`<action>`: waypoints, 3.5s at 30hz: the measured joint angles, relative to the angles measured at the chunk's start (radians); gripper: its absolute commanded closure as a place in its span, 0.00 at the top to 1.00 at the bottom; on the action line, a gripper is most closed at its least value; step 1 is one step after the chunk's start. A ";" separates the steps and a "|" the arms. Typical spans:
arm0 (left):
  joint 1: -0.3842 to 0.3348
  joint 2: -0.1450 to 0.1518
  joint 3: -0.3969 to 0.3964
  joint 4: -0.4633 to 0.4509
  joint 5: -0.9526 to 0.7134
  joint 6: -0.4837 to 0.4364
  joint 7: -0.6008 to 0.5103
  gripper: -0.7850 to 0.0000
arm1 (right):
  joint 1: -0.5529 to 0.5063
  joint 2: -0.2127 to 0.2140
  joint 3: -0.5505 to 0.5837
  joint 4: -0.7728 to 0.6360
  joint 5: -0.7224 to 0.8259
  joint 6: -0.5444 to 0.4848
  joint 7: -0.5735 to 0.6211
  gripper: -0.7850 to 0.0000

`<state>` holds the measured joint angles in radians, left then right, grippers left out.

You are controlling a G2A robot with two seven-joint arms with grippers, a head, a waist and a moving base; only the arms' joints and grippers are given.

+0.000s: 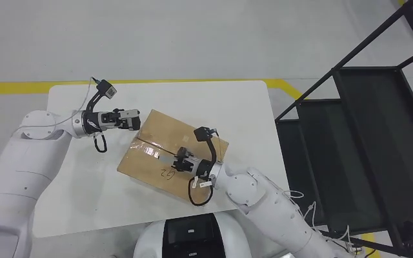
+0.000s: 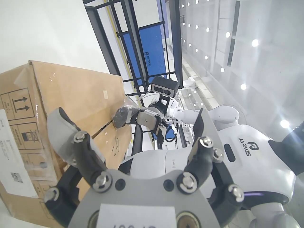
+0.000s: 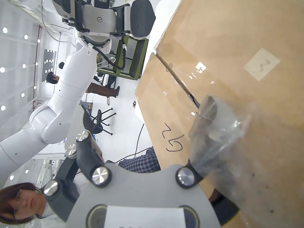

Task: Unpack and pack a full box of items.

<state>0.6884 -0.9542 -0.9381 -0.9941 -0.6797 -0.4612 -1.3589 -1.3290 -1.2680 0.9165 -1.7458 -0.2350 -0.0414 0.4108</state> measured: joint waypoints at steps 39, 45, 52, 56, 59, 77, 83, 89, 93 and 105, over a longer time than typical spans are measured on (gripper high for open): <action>0.275 0.094 -0.367 -0.195 -0.012 -0.017 0.086 1.00 | 0.416 -0.187 -0.251 0.419 0.310 0.002 -0.049 1.00; 0.296 0.095 -0.378 -0.225 -0.003 0.001 0.082 1.00 | 0.395 -0.191 -0.229 0.385 0.346 -0.057 -0.018 1.00; 0.283 0.087 -0.369 -0.216 -0.013 -0.004 0.090 1.00 | 0.218 -0.120 -0.082 0.175 0.263 -0.021 0.092 1.00; 0.263 0.079 -0.339 -0.226 -0.014 0.013 0.047 1.00 | 0.067 -0.071 0.043 0.020 0.205 0.017 0.162 1.00; 0.239 0.069 -0.299 -0.242 -0.018 0.027 0.000 1.00 | -0.050 -0.040 0.139 -0.075 0.176 0.032 0.210 1.00; 0.042 -0.054 0.097 -0.270 0.112 0.099 -0.089 1.00 | -0.432 0.034 0.505 -0.172 0.321 -0.145 0.281 1.00; -0.008 -0.098 0.198 -0.256 0.138 0.106 -0.107 1.00 | -0.517 0.048 0.612 -0.172 0.388 -0.198 0.298 1.00; -0.039 -0.142 0.283 -0.209 0.109 0.121 -0.121 1.00 | -0.567 0.057 0.675 -0.162 0.457 -0.235 0.326 1.00; -0.060 -0.168 0.326 -0.159 0.101 0.130 -0.130 1.00 | -0.580 0.061 0.694 -0.150 0.485 -0.251 0.331 1.00; -0.098 -0.152 0.282 -0.020 0.164 0.103 -0.103 1.00 | -0.588 0.068 0.688 -0.163 0.441 -0.244 0.303 1.00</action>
<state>0.5908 -1.1061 -0.6566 -1.0144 -0.5152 -0.3584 -1.4619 -1.9172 -1.2000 1.6044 -1.9086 0.2061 -0.2857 0.7135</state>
